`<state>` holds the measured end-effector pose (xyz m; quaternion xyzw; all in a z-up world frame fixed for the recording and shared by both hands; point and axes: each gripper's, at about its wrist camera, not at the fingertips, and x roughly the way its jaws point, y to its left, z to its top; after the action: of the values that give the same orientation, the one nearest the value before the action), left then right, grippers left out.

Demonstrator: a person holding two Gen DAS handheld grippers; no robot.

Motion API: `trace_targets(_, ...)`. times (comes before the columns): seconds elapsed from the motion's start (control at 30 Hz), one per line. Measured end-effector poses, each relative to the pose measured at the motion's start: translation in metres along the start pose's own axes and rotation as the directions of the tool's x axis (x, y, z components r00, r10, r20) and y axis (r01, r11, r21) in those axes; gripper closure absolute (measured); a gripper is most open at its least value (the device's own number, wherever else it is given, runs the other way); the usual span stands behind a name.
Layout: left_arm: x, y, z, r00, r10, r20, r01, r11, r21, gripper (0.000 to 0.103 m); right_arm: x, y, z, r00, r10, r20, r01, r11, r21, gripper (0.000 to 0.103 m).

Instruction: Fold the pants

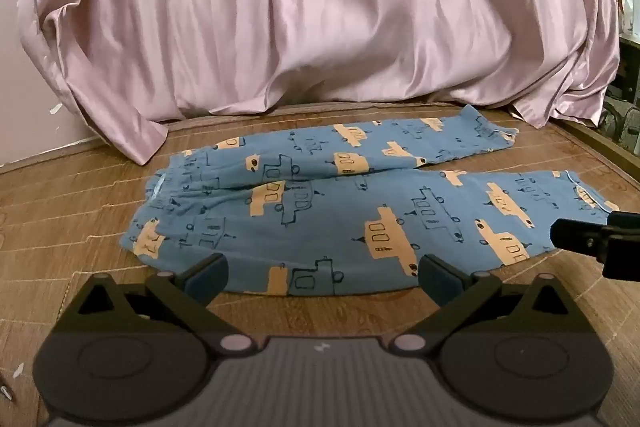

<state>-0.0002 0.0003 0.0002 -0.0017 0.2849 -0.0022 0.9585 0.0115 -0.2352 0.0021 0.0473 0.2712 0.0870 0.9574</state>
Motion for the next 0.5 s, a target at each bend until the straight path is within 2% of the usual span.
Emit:
trace_targets(0.43, 0.0005, 0.0074, -0.0090, 1.000, 0.007, -0.007, -0.007, 1.000, -0.007, 0.000, -0.0008, -0.0032, 0.0003, 1.000, 0.003, -0.001, -0.003, 1.000, 0.002, 0.001)
trace_targets(0.5, 0.0037, 0.0020, -0.0027, 1.000, 0.011, -0.017, -0.011, 1.000, 0.001, 0.000, -0.0008, -0.0038, 0.0003, 1.000, 0.004, -0.003, -0.004, 1.000, 0.003, 0.001)
